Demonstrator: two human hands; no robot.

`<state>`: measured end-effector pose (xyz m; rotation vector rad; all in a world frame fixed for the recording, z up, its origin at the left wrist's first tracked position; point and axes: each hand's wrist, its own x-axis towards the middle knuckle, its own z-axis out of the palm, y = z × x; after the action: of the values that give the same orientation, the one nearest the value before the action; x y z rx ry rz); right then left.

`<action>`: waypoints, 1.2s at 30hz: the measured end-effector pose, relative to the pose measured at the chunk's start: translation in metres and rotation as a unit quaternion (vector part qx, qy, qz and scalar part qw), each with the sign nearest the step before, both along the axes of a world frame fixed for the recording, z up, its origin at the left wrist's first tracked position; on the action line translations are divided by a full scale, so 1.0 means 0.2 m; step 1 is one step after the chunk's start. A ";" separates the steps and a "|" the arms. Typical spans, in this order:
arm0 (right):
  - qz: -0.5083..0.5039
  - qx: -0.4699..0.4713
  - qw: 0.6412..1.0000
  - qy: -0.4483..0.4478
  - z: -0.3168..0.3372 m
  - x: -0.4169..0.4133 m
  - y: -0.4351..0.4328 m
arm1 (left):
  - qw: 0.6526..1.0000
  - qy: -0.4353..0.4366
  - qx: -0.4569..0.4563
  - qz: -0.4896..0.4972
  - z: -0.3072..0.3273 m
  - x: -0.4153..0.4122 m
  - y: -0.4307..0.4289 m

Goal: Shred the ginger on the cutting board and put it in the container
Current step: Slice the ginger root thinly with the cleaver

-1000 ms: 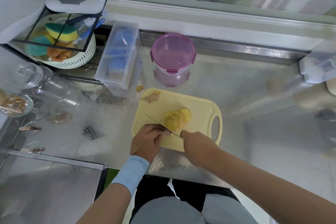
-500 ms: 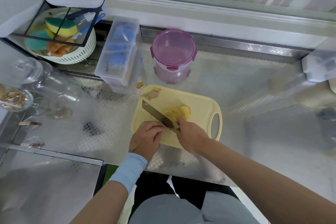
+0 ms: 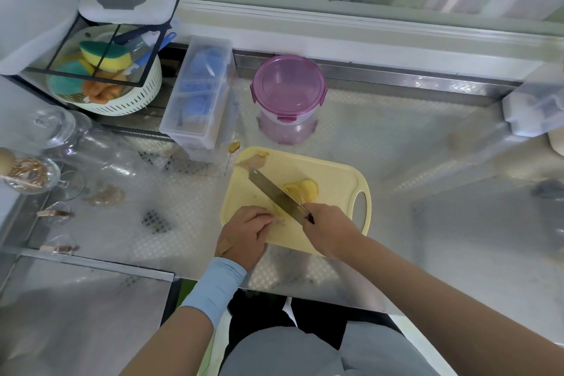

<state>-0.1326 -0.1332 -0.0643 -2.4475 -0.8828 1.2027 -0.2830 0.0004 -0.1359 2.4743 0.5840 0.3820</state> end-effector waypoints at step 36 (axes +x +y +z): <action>0.122 -0.041 0.986 -0.102 0.12 -0.15 -0.03 | 0.999 -0.024 0.002 0.026 -0.01 0.00 0.00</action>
<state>-0.1616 -0.1394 -0.0402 -2.6236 -1.2457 1.0947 -0.2820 0.0003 -0.1373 2.4515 0.6285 0.4608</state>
